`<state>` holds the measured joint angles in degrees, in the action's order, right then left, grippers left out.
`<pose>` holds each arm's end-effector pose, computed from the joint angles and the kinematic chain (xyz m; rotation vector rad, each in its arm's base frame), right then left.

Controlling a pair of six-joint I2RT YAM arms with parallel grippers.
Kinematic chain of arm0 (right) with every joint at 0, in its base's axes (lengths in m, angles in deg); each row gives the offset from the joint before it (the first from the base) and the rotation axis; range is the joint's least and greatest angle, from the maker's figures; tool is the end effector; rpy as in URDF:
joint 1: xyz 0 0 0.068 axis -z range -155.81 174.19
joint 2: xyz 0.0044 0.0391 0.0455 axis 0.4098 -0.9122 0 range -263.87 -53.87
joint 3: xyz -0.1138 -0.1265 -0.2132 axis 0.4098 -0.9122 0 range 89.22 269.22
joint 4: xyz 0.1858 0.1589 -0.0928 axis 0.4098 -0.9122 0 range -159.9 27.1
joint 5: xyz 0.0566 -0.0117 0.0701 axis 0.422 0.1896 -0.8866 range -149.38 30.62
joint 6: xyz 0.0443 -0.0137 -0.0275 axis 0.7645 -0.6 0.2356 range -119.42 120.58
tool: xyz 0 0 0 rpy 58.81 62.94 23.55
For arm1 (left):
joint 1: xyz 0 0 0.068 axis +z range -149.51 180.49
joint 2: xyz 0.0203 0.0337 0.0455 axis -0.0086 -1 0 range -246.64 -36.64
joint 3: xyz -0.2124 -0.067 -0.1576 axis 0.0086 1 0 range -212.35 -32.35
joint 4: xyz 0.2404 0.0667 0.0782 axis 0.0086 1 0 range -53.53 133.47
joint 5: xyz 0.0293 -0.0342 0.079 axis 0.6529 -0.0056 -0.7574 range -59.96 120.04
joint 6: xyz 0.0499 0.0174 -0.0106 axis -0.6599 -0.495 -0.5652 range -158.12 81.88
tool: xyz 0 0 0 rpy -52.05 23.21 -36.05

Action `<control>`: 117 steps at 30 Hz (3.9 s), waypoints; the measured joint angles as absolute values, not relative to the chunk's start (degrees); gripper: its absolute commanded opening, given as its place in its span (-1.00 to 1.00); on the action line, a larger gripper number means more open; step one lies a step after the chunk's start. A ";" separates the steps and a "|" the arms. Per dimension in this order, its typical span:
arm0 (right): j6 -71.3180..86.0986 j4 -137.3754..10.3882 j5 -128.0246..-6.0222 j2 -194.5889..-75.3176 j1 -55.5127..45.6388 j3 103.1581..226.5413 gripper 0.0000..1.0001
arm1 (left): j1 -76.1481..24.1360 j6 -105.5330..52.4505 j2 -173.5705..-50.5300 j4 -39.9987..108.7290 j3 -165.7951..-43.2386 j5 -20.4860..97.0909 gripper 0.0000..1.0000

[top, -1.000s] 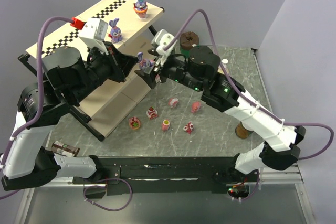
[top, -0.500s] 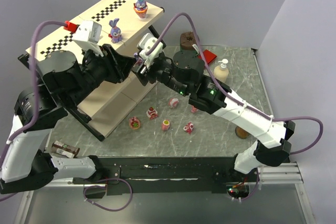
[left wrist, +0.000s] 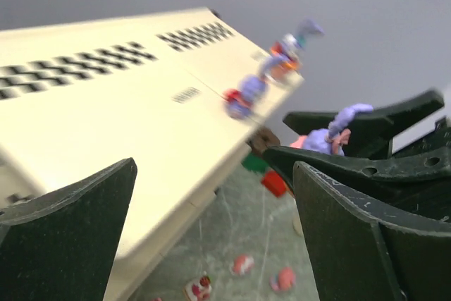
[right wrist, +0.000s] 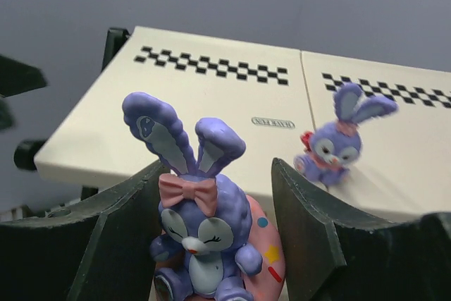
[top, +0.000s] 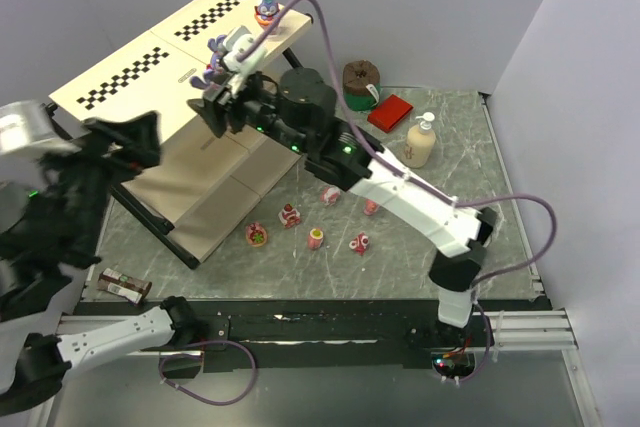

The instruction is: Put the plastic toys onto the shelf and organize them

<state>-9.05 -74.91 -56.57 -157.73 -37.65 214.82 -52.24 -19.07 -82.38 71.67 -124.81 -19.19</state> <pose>0.1887 0.3488 0.5348 -0.8065 1.1926 0.7195 0.0548 -0.0277 0.5415 -0.3137 1.4206 -0.4399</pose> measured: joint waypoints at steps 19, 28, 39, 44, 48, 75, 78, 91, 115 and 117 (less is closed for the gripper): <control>-1.10 -61.12 -61.91 -174.56 -41.92 226.16 -0.99 | -52.28 -14.90 -69.57 80.85 -121.32 -32.76 0.93; -0.27 -54.71 -59.83 -176.92 -42.27 226.16 -0.67 | -52.48 -13.26 -69.35 83.43 -119.35 -32.83 0.93; -0.09 -51.50 -55.50 -177.99 -42.24 226.23 -0.20 | -52.72 -12.69 -69.35 84.37 -118.58 -32.87 0.93; -0.13 -51.48 -54.98 -178.36 -42.24 227.36 0.09 | -52.80 -12.76 -69.33 84.30 -118.26 -33.25 0.93; -0.64 -51.61 -54.65 -178.69 -42.24 227.87 0.25 | -52.96 -12.93 -69.27 84.13 -117.80 -33.77 0.93; -4.13 -52.64 -55.79 -178.84 -42.24 227.95 0.47 | -55.86 -12.52 -68.37 83.93 -117.56 -37.20 0.91; -3.92 -52.64 -55.77 -178.82 -42.24 227.93 0.33 | -59.43 -10.02 -69.68 85.85 -121.58 -38.32 0.89; -4.11 -52.20 -55.77 -173.92 -42.24 224.02 0.43 | -74.55 -19.97 -74.80 71.36 -127.09 -48.22 0.89; -4.22 -55.70 -57.99 -176.81 -40.76 231.84 0.32 | -91.82 -48.58 -77.24 43.32 -124.73 -55.34 0.74; -4.24 -56.48 -58.37 -177.55 -40.63 231.84 0.33 | -91.82 -48.78 -77.24 43.10 -124.73 -55.34 0.74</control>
<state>-4.24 -56.48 -58.37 -177.55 -40.63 231.84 -91.82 -48.78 -77.24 43.10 -124.73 -55.34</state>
